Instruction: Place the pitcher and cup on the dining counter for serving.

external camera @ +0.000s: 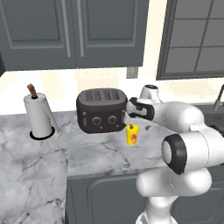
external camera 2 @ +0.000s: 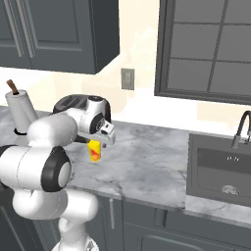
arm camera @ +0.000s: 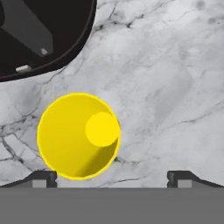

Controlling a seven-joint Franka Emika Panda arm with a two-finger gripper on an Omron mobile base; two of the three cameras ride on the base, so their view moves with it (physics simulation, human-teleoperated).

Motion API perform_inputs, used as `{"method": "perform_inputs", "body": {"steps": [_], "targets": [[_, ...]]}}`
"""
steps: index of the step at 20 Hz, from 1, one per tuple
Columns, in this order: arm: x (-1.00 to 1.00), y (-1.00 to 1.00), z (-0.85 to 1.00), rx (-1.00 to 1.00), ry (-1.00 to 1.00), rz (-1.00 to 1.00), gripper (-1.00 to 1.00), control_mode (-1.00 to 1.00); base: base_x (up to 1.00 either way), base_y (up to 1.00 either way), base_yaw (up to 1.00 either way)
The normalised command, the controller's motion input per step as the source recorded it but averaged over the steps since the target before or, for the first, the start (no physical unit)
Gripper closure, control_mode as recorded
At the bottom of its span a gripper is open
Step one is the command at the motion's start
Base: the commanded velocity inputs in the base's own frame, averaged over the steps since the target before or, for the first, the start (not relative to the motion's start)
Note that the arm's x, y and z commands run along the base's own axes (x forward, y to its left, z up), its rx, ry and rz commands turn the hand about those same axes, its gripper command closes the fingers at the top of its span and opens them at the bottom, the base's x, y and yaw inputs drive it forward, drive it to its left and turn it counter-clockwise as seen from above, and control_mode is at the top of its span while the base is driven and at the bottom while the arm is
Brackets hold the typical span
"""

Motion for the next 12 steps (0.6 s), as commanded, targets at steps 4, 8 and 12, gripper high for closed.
{"method": "perform_inputs", "body": {"steps": [4, 8, 12], "targets": [[0.2, 0.0, -0.06, 0.0, 0.0, -0.02, -1.0, -1.0, 0.0, 0.0, 0.0], [0.23, 0.0, -0.1, 0.0, 0.0, 0.0, -1.0, -1.0, 0.0, 0.0, 0.0], [0.14, 0.0, -0.19, 0.0, 0.0, 0.0, -1.0, -1.0, 0.0, 0.0, 0.0]]}}
